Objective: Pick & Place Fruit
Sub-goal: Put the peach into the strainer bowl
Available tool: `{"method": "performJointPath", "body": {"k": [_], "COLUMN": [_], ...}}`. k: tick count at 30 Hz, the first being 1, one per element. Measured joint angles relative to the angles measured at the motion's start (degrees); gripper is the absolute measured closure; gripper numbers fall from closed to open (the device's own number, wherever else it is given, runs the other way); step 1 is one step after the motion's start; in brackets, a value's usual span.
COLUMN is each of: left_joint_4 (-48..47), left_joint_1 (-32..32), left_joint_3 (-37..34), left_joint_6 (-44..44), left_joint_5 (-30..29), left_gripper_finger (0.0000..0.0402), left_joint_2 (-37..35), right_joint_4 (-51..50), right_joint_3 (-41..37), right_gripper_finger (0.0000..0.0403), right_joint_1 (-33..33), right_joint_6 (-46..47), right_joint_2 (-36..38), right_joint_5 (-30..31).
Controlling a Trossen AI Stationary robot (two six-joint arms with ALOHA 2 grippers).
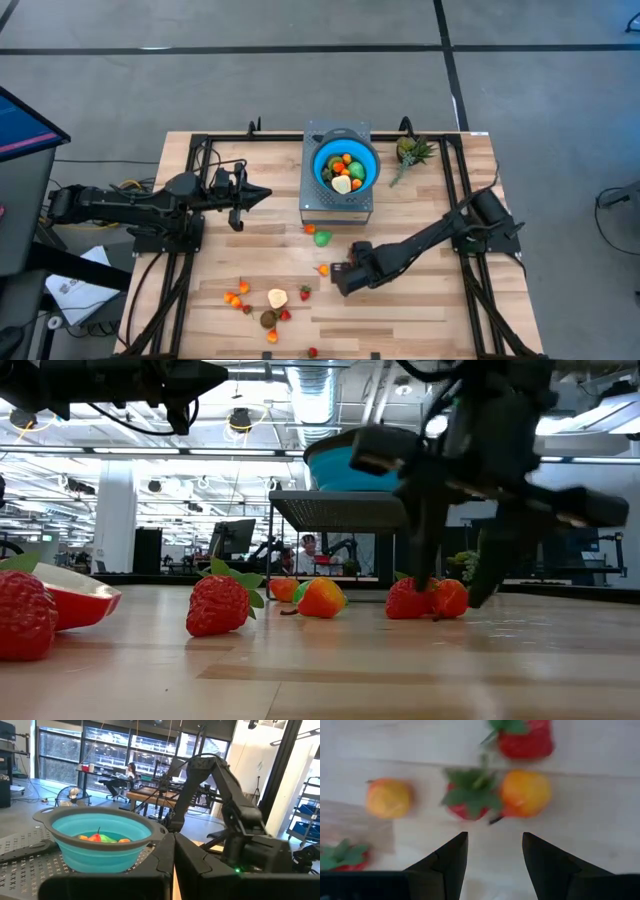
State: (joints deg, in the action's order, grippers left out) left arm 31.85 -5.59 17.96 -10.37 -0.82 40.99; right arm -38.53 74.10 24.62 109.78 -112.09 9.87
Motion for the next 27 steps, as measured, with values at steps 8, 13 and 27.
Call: {"method": "performJointPath", "body": {"k": [8,13,27], "left_joint_4": [-0.1,-0.1,-0.1], "left_joint_1": [0.0,0.0,0.0], "left_joint_3": [0.0,0.0,0.0], "left_joint_6": [0.0,0.0,0.0], "left_joint_5": [0.0,0.0,0.0], "left_gripper_finger": [0.0400,0.0400,0.0400], "left_joint_2": [0.0,0.0,0.0], "right_joint_4": [-16.2,-16.9,4.1], "right_joint_3": [10.1,10.3,10.3], "right_gripper_finger": [0.0221,0.0221,0.0221], "right_joint_1": [-0.6,-1.4,-4.7], "right_joint_6": [-1.8,-5.4,-27.5], "right_joint_2": [-3.5,-3.0,-3.0], "right_joint_5": [0.0,0.1,-0.3]}}
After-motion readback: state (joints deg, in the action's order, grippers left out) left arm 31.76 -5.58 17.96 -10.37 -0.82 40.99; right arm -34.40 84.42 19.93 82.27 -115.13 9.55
